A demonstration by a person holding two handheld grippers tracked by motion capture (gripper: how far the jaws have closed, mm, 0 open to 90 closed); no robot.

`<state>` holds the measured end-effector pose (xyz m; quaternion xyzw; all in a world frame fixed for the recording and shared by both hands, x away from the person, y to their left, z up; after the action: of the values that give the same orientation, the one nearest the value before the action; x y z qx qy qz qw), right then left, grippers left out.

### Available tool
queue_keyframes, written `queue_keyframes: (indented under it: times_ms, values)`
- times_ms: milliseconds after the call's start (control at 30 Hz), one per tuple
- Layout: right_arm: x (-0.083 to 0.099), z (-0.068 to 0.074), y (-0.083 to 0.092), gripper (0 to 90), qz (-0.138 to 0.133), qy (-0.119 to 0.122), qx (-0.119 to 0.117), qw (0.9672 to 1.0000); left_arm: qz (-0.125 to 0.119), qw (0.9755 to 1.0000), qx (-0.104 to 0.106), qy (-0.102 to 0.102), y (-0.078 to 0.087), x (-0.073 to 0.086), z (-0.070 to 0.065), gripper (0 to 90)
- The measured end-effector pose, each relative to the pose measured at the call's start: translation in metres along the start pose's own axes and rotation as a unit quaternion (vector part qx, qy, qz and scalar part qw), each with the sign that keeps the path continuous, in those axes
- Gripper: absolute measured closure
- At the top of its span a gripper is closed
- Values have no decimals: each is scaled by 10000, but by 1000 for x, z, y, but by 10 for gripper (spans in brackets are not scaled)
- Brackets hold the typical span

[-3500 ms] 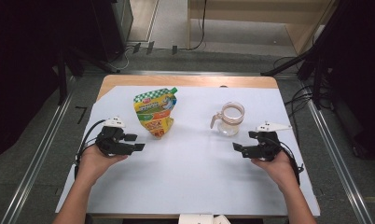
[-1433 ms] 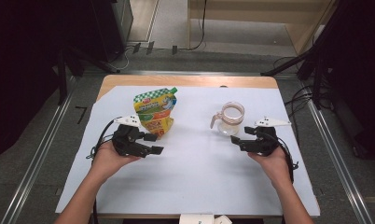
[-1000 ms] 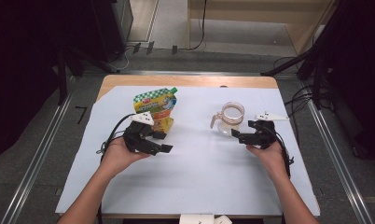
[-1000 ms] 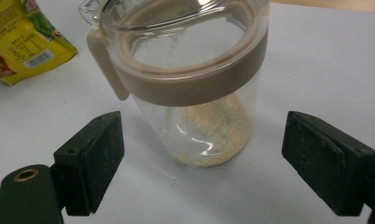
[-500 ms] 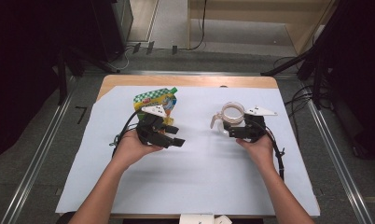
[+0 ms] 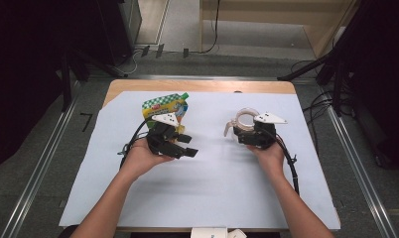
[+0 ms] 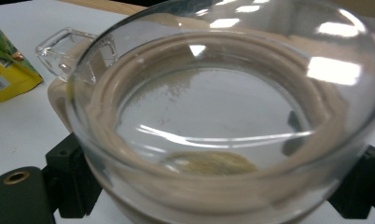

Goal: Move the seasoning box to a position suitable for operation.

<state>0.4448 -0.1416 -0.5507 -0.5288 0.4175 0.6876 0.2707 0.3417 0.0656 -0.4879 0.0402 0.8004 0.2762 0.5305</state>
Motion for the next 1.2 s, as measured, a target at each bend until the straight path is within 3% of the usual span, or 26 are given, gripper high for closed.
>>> queue_keyframes:
  times_ms: [100,267,700,1033,1200]
  values:
    - [-2,-1,2,119,5,-26,24,10000,-45,9999,-119,-24,1,-1,3,372]
    - [-5,3,7,119,82,-114,-23,9999,34,9999,-119,-10,3,2,2,372]
    - [-8,61,34,120,212,90,-718,9972,85,9999,-103,-66,5,4,-3,371]
    - [2,99,50,120,330,188,-1092,9933,67,9999,-68,-43,4,6,-5,374]
    - [6,110,49,120,367,211,-1209,9918,50,10000,-72,-36,3,6,-5,376]
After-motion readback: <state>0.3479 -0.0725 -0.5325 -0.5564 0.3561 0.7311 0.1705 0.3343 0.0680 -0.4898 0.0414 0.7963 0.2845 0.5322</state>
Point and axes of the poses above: each handheld gripper's, and its own axes: y roughly backward along the jaws, x roughly out of its underside, z roughly to its left, the point moved 10 cm from there along -y, roughly forward along the jaws, and after that the axes turned 11 degrees about -z, right-handed, at the moved point
